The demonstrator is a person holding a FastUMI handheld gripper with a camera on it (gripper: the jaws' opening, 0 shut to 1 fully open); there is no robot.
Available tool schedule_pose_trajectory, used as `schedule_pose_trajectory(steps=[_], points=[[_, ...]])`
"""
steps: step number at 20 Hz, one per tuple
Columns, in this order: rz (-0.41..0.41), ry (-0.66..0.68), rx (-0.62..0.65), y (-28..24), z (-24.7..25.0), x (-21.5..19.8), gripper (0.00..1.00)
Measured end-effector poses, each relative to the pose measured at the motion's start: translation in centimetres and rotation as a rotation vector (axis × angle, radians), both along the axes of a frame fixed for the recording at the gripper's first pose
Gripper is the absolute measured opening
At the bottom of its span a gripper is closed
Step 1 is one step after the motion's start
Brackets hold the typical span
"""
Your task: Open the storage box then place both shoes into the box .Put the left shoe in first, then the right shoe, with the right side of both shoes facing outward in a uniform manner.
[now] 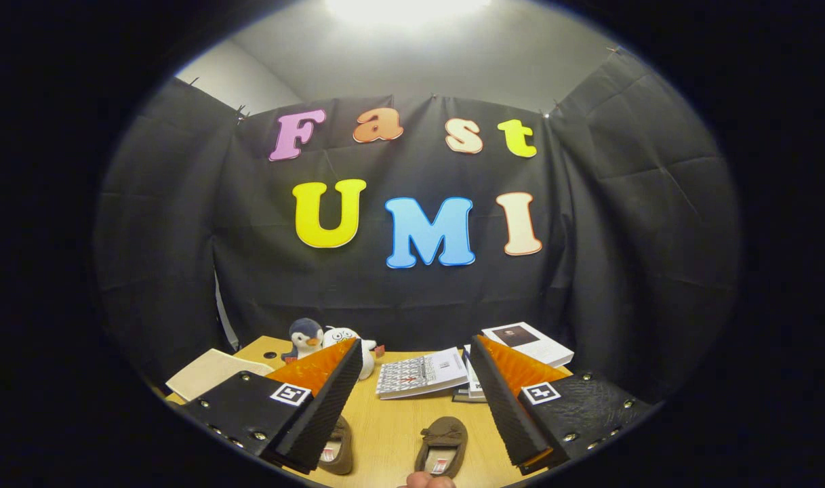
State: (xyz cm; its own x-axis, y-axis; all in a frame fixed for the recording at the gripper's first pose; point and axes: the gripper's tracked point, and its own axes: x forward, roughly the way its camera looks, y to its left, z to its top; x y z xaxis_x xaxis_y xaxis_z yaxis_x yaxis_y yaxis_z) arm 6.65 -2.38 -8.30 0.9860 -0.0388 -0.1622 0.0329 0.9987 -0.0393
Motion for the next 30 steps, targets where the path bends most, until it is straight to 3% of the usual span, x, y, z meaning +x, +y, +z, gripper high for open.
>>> schedule_pose_trajectory(steps=[8,14,21,25,30], points=[[0.131,0.185,0.137,0.9,-7.5,3.4,0.97],[0.278,0.362,0.295,4.0,-12.5,4.4,0.97],[0.525,0.657,0.647,12.6,-18.2,2.8,0.96],[0.667,0.797,0.749,17.3,-20.7,1.5,0.96],[0.741,0.965,0.927,22.0,-22.3,0.4,0.96]])
